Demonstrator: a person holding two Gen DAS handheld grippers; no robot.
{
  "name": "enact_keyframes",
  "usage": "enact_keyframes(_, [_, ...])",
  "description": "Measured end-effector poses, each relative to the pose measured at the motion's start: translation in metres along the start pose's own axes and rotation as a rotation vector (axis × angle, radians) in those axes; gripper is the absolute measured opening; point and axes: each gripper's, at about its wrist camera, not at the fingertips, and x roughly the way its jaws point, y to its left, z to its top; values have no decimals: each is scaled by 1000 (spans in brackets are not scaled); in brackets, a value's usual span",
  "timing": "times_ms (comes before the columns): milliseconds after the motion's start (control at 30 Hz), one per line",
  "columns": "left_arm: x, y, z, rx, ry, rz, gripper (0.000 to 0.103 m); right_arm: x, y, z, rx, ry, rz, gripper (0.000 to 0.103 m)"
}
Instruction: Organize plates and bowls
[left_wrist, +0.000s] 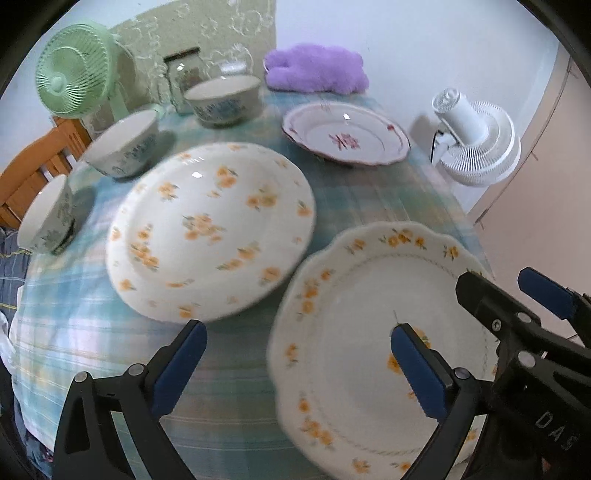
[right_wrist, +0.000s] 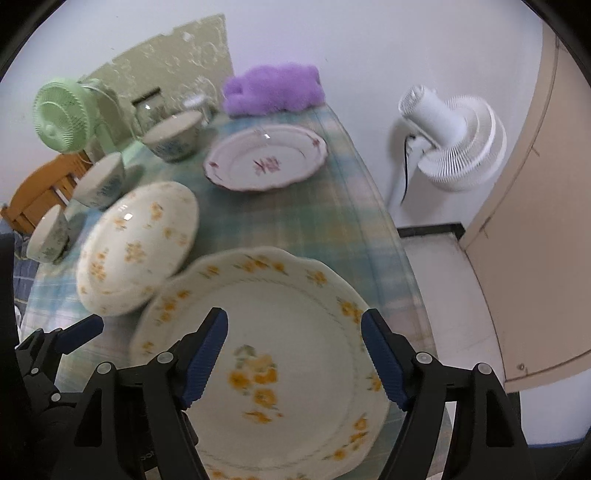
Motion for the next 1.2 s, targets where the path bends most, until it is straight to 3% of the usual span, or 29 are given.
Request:
enact_keyframes(367, [-27, 63, 1, 36, -55, -14, 100, -23, 73, 1, 4, -57, 12, 78])
enact_keyframes(700, [-34, 126, 15, 70, -98, -12, 99, -24, 143, 8, 40, -56, -45, 78])
enact_keyframes(967, [-25, 147, 46, 100, -137, -4, 98, -12, 167, 31, 76, -80, -74, 78])
enact_keyframes(1200, [5, 142, 83, 87, -159, 34, 98, 21, 158, 68, 90, -83, -62, 78])
